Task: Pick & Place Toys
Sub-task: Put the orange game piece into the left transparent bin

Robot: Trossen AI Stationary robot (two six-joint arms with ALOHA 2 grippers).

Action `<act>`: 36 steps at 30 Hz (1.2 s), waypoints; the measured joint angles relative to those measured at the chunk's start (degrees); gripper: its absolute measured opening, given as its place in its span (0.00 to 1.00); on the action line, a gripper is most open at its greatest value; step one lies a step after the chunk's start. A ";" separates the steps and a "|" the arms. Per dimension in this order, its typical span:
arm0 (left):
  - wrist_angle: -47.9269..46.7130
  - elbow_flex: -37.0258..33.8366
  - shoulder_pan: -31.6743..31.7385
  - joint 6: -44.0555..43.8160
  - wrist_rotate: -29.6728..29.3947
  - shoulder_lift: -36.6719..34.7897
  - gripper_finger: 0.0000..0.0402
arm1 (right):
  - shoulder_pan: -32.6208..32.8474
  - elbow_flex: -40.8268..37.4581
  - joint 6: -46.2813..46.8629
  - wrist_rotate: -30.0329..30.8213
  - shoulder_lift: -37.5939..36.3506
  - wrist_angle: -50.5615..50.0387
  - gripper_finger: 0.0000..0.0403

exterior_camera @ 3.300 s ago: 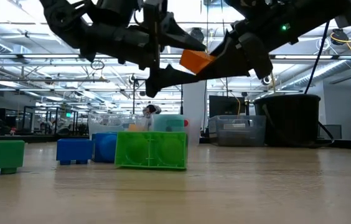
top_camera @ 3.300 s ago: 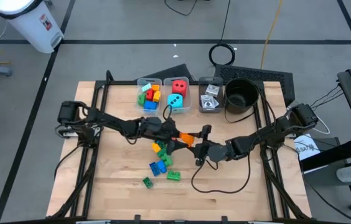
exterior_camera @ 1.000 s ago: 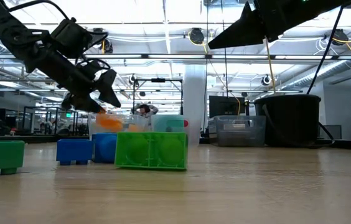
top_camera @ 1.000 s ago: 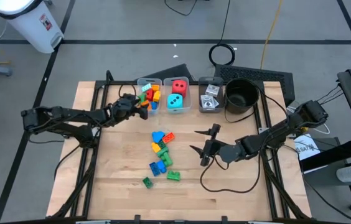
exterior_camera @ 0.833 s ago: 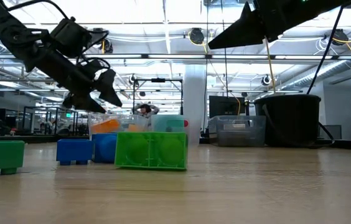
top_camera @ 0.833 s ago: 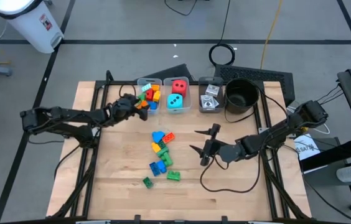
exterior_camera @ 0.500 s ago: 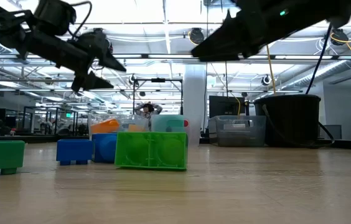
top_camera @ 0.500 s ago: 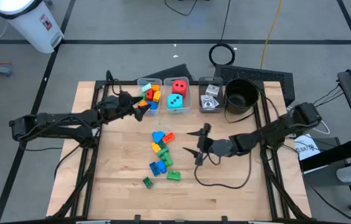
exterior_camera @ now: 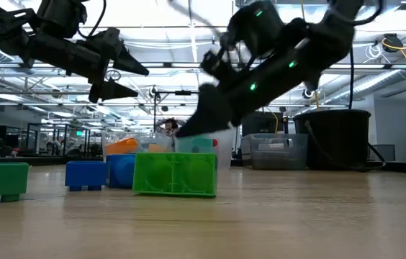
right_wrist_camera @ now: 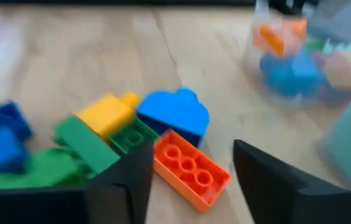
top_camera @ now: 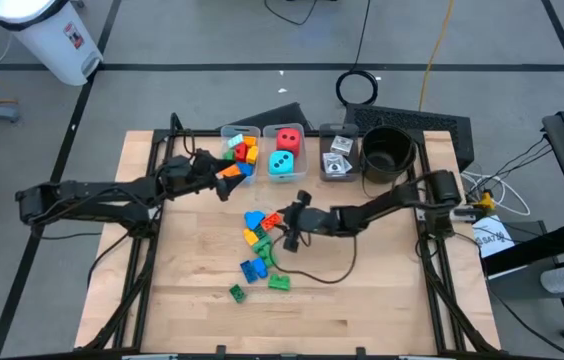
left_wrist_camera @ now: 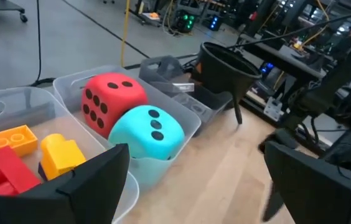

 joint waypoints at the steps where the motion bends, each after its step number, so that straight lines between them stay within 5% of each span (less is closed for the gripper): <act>1: 0.44 0.00 0.00 0.05 -0.13 0.28 0.94 | -0.49 1.00 0.59 0.00 1.08 -1.48 0.43; 16: 2.65 0.00 0.00 -1.11 -0.40 4.69 0.94 | -2.93 3.83 -3.75 -0.04 5.03 -11.66 0.06; 27: 2.64 0.00 0.00 -2.15 -0.40 4.68 0.94 | -0.95 3.63 -0.85 -7.47 -1.90 -31.18 0.01; 31: 2.64 0.00 0.02 -2.13 -0.42 4.68 0.94 | -0.25 3.66 0.61 -7.37 -4.78 -26.82 0.04; 36: 2.61 0.00 0.00 -2.35 -0.42 4.68 0.94 | 0.42 1.50 2.63 -2.53 -3.10 -2.14 0.15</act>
